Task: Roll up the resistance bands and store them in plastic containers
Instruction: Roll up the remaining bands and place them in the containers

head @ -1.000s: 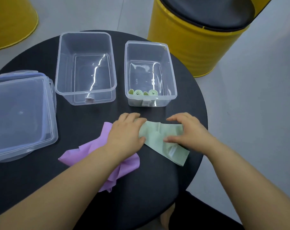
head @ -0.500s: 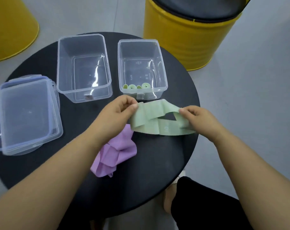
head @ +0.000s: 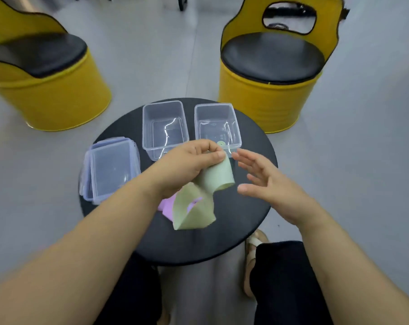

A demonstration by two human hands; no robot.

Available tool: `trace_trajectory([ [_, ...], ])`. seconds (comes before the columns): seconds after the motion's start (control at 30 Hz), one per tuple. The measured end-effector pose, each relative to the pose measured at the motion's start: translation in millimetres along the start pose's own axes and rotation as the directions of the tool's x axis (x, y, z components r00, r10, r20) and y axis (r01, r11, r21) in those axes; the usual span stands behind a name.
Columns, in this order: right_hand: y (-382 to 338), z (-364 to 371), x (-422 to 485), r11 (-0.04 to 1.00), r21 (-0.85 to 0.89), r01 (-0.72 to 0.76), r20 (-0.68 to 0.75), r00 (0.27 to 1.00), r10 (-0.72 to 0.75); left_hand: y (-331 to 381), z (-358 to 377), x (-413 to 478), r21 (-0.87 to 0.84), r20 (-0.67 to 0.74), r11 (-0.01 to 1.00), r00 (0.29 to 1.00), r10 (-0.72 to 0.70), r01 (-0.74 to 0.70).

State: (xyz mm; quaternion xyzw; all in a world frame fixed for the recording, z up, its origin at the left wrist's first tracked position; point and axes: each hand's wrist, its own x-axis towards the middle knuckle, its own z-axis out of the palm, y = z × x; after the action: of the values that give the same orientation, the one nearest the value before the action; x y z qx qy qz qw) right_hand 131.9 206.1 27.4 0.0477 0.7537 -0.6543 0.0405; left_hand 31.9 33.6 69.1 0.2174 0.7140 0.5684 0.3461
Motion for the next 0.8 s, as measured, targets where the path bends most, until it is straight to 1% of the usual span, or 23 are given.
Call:
trace_trajectory([
  [0.07,-18,17,-9,0.999,-0.020,0.045,0.077,0.996,-0.044,11,2,-19,-0.026,0.003,0.999,1.000,0.024,-0.024],
  [0.1,-26,25,-13,0.998,-0.002,0.056,0.074,0.996,-0.056,17,2,-29,-0.033,-0.009,0.999,0.999,0.033,-0.033],
  [0.17,-41,35,-22,0.994,0.079,0.076,-0.010,0.997,-0.076,26,0,-47,-0.044,-0.040,0.999,0.999,0.021,-0.023],
  [0.2,-48,39,-27,0.992,0.082,0.096,-0.072,0.993,-0.091,29,-1,-55,-0.057,-0.051,0.998,0.999,0.006,-0.009],
  [0.27,-59,41,-37,0.994,0.012,0.104,-0.188,0.977,-0.100,32,-5,-71,-0.069,-0.045,0.998,0.999,-0.012,0.008],
  [0.3,-63,40,-40,0.996,-0.024,0.091,-0.214,0.972,-0.094,32,-6,-78,-0.034,-0.037,0.999,0.999,-0.014,0.012],
  [0.33,-68,39,-44,0.995,-0.067,0.072,-0.209,0.974,-0.085,31,-7,-85,0.060,-0.037,0.998,0.999,-0.004,0.006],
  [0.37,-72,38,-48,0.991,-0.121,0.052,-0.194,0.978,-0.075,28,-6,-92,0.201,-0.033,0.980,0.999,0.011,-0.004],
  [0.4,-76,37,-52,0.983,-0.180,0.033,-0.171,0.983,-0.065,26,-3,-100,0.354,-0.021,0.935,0.999,0.026,-0.017],
  [0.47,-85,34,-60,0.963,-0.268,0.008,-0.099,0.994,-0.035,18,7,-111,0.620,-0.023,0.783,0.997,0.072,-0.043],
  [0.5,-88,33,-65,0.959,-0.284,-0.006,-0.050,0.999,-0.008,12,12,-114,0.710,-0.045,0.702,0.993,0.113,-0.048],
  [0.53,-91,32,-70,0.958,-0.285,-0.024,0.001,1.000,0.025,5,13,-115,0.758,-0.085,0.651,0.983,0.161,-0.041],
  [0.57,-93,30,-75,0.962,-0.271,-0.042,0.051,0.997,0.058,-3,12,-115,0.762,-0.133,0.647,0.971,0.197,-0.027],
  [0.6,-94,28,-80,0.969,-0.237,-0.061,0.087,0.993,0.084,-11,9,-116,0.740,-0.169,0.673,0.963,0.210,-0.016],
  [0.63,-95,26,-84,0.982,-0.177,-0.074,0.107,0.990,0.094,-18,4,-117,0.709,-0.200,0.705,0.962,0.187,0.010],
  [0.7,-91,20,-92,0.996,0.004,-0.088,0.110,0.990,0.087,-28,-9,-122,0.608,-0.241,0.791,0.966,0.098,0.071],
  [0.77,-85,19,-96,0.977,0.190,-0.096,0.092,0.993,0.079,-35,-17,-127,0.464,-0.242,0.877,0.970,-0.014,0.129],
  [0.8,-81,20,-97,0.961,0.262,-0.094,0.071,0.994,0.078,-36,-18,-128,0.425,-0.243,0.894,0.969,-0.040,0.143],
])
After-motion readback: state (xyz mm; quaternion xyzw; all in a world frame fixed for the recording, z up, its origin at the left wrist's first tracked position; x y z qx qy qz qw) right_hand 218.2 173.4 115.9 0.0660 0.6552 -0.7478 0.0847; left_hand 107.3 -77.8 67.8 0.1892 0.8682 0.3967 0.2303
